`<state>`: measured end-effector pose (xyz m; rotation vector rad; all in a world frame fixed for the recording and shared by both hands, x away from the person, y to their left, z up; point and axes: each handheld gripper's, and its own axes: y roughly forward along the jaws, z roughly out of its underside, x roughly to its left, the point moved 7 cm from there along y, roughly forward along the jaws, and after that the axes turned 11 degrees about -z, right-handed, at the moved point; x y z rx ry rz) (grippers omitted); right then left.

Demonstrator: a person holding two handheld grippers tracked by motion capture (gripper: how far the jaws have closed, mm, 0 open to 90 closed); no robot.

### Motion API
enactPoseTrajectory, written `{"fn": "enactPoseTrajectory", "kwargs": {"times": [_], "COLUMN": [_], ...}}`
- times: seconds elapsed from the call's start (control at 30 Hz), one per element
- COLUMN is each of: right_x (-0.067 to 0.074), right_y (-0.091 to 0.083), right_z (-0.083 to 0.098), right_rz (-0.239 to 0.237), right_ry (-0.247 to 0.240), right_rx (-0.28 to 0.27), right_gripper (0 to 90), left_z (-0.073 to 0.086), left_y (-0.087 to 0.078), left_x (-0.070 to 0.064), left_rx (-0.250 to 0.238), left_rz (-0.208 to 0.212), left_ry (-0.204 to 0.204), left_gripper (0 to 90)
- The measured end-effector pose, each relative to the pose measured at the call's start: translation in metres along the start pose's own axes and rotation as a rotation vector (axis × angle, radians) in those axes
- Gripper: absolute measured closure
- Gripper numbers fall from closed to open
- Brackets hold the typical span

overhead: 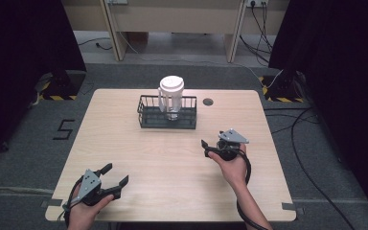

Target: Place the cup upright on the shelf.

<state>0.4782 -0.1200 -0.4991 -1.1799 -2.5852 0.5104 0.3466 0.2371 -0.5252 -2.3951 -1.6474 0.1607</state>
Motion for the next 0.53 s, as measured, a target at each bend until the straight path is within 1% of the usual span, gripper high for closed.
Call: {"fn": "enactPoseTrajectory", "kwargs": {"times": [0.07,0.1,0.23,0.37,0.47,0.53], "right_x": [-0.001,-0.002,-0.004,-0.002,0.001,0.003], "right_y": [-0.003,-0.008,-0.016,-0.021,-0.020,-0.019], "right_z": [0.003,0.009,0.018,0.027,0.026,0.024], "right_rz": [0.004,0.008,0.015,0.008,-0.015,-0.020], "right_ry": [0.002,0.003,0.003,0.013,0.015,0.015], "right_rx": [0.000,0.005,0.014,0.004,-0.022,-0.029], "right_gripper": [17.8,17.9,18.0,18.3,18.3,18.3], "left_z": [0.000,0.000,0.000,0.000,0.000,0.000], "left_y": [0.000,0.000,0.000,0.000,0.000,0.000], "left_x": [0.000,0.000,0.000,0.000,-0.001,0.000], "left_rx": [0.000,0.000,0.004,0.003,0.001,0.002], "left_rz": [0.000,-0.001,-0.001,0.000,-0.001,-0.001], "left_ry": [0.000,0.001,0.007,0.006,0.007,0.007], "left_gripper": [20.7,20.7,20.7,20.7,20.7,20.7]}}
